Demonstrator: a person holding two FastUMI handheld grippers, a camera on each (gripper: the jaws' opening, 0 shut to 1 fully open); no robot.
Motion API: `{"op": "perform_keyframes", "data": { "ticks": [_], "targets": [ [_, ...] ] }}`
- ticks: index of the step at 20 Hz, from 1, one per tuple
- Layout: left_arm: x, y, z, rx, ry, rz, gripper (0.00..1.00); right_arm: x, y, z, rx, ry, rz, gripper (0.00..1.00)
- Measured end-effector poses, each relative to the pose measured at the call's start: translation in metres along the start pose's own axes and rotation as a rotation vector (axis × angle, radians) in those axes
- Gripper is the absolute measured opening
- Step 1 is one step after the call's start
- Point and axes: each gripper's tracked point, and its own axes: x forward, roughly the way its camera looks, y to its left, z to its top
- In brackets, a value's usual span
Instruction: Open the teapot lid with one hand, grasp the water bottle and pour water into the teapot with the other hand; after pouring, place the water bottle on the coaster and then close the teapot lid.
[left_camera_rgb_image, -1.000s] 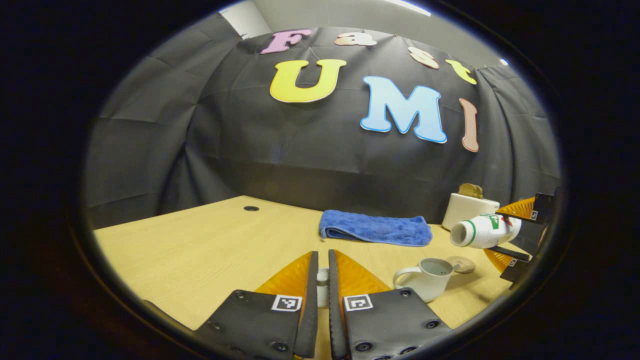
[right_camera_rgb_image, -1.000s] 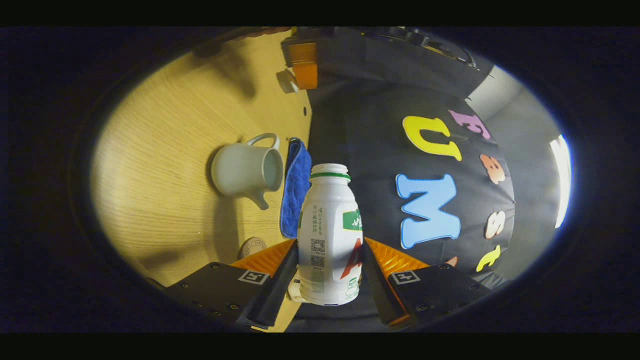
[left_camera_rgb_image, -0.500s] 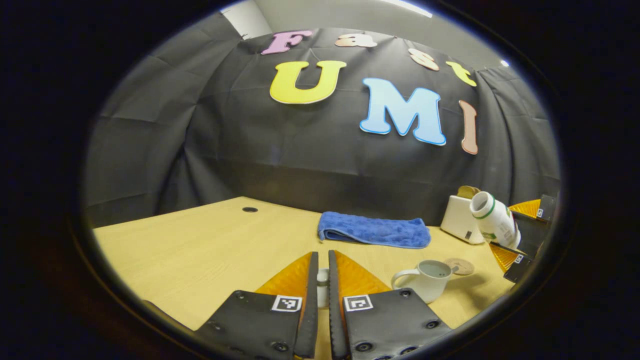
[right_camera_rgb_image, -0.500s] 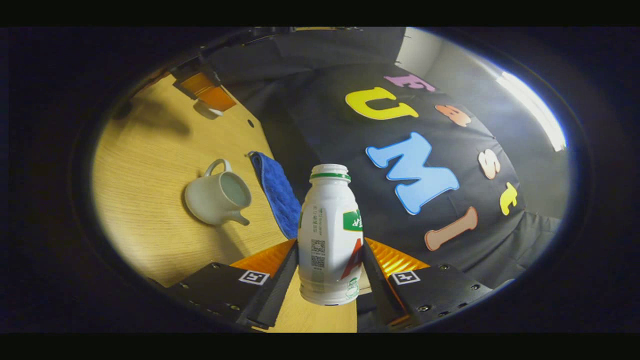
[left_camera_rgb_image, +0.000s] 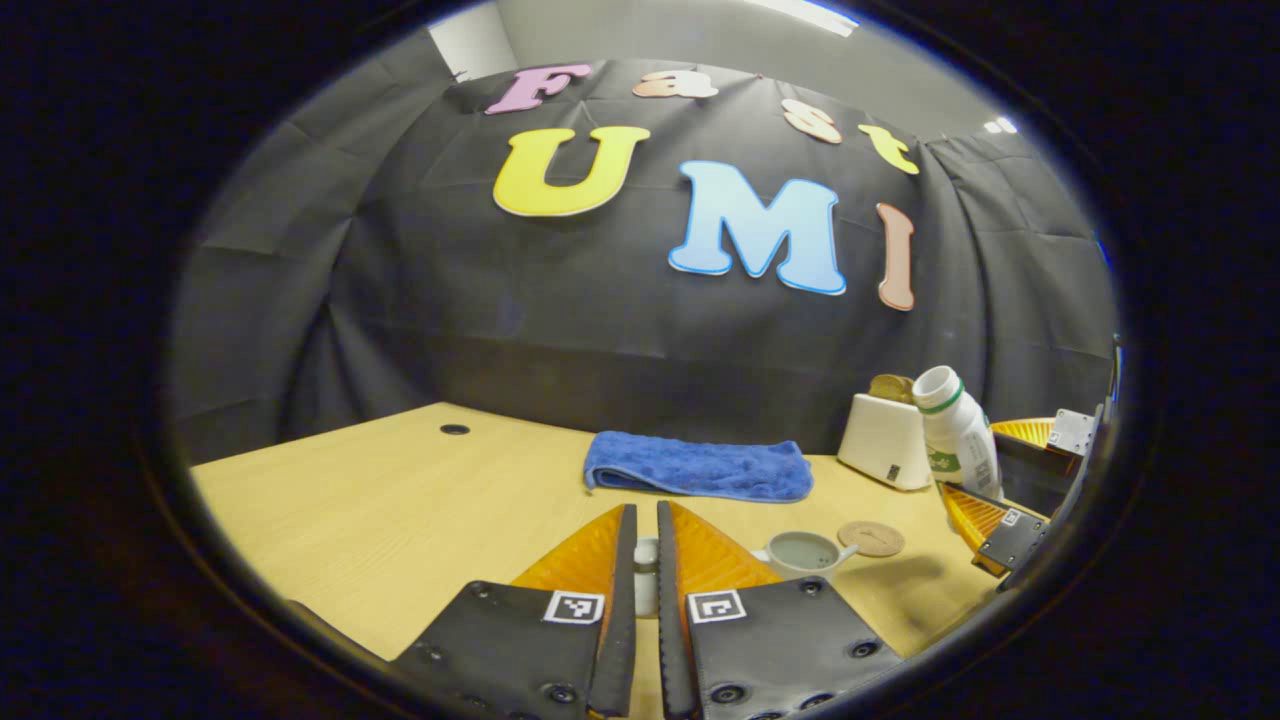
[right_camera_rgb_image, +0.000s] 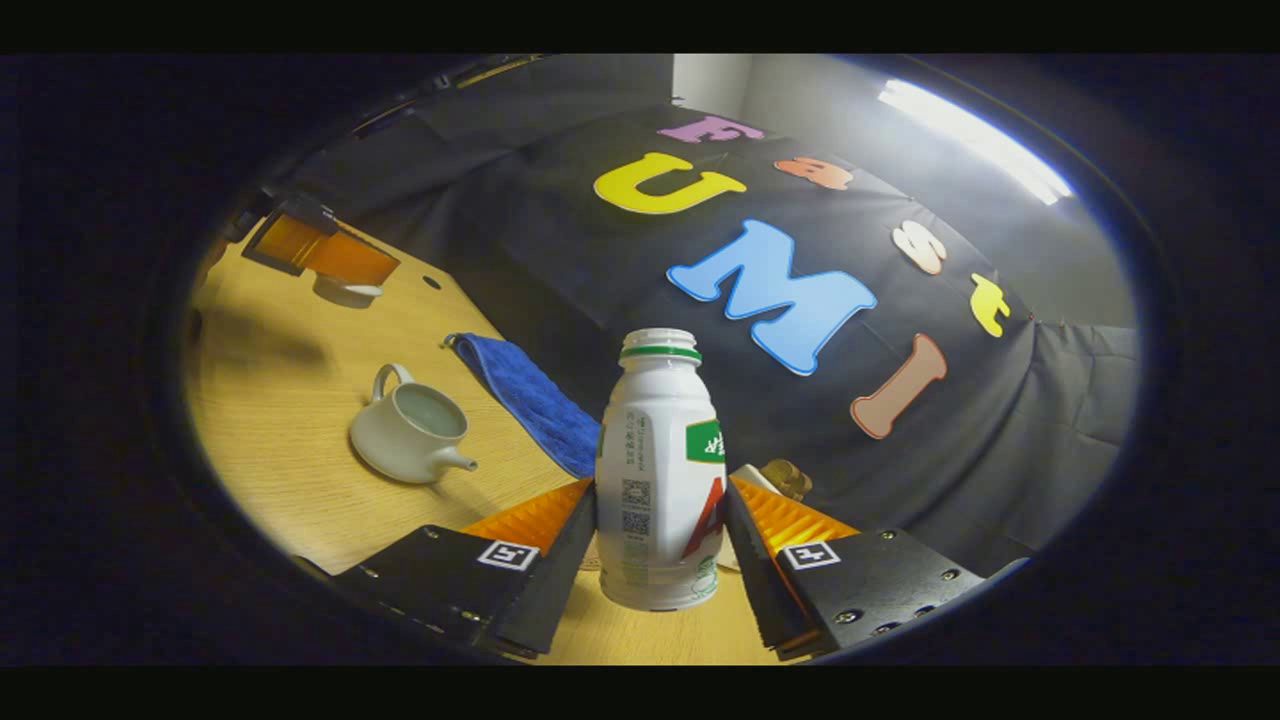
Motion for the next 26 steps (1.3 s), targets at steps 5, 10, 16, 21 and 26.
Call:
{"op": "perform_keyframes", "data": {
  "ticks": [5,10,16,21,26],
  "targets": [
    [0.016,-0.038,0.007,0.034,0.006,-0.071,0.21,-0.002,-0.005,0.002,0.105,-0.001,-0.003,0.74],
    [0.036,-0.075,-0.001,0.072,0.031,-0.132,0.20,-0.008,-0.021,-0.005,0.170,-0.004,-0.019,0.73],
    [0.048,-0.098,-0.018,0.101,0.060,-0.156,0.20,-0.008,-0.032,-0.011,0.190,-0.005,-0.029,0.73],
    [0.054,-0.107,-0.025,0.107,0.074,-0.165,0.20,-0.006,-0.038,-0.022,0.222,0.009,-0.035,0.73],
    [0.057,-0.108,-0.033,0.139,0.085,-0.150,0.17,-0.005,-0.040,-0.031,0.237,0.023,-0.030,0.73]
  ]
}}
